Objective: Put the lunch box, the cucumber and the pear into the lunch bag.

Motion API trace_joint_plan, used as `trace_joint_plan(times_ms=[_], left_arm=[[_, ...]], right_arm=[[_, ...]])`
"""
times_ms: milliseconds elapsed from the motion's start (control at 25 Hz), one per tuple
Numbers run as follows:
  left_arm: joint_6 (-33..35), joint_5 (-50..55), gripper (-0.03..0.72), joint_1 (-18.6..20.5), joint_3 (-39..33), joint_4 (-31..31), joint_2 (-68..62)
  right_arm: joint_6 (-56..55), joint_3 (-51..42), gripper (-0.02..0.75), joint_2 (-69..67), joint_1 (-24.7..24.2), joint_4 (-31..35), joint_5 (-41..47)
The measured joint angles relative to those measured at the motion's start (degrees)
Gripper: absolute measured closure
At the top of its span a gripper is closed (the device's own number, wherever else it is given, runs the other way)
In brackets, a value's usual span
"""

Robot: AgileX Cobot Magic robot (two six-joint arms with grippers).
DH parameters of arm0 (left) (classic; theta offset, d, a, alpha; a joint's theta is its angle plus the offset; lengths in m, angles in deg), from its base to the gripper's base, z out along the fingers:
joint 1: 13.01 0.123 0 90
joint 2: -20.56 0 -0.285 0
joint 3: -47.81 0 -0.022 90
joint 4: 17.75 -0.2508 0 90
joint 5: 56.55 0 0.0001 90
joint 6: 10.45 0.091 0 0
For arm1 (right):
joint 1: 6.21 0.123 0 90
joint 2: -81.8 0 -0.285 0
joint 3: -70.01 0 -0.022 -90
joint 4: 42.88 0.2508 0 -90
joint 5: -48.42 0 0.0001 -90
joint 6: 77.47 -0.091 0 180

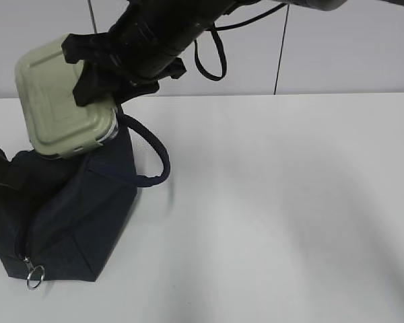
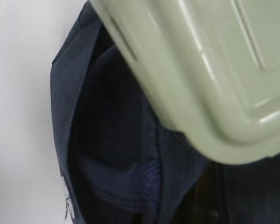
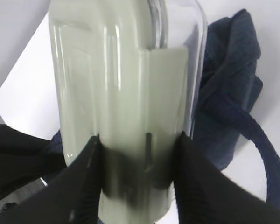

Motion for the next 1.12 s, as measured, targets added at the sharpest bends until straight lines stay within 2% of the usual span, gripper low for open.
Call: trace_joint_plan(times_ms=[240,360,680,920,1120], left_arm=[[0.0,-0.26,0.706,0.0,0.0,0.0,0.0],[0.0,-0.27,0.706,0.0,0.0,0.05,0.0],[-0.07,-1.45,0.706,0.0,0.0,0.79,0.0],[-0.07,-2.96,0.706,0.04,0.0,1.9,0.0],[-0.08,-4.85,0.706,0.04,0.0,2.64,0.0]], right_arm=[[-13.38,0.0,0.433,0.0,0.0,-10.17,4.76],[-16.14,0.0,0.433,0.0,0.0,-12.08,7.41],[-17.22,0.0,0.433,0.0,0.99,-3.95,11.0],[-17.32,0.0,0.433,0.1,2.14,-3.15,17.3],[-18.99,0.0,0.433,0.21,2.14,-3.71,18.36]])
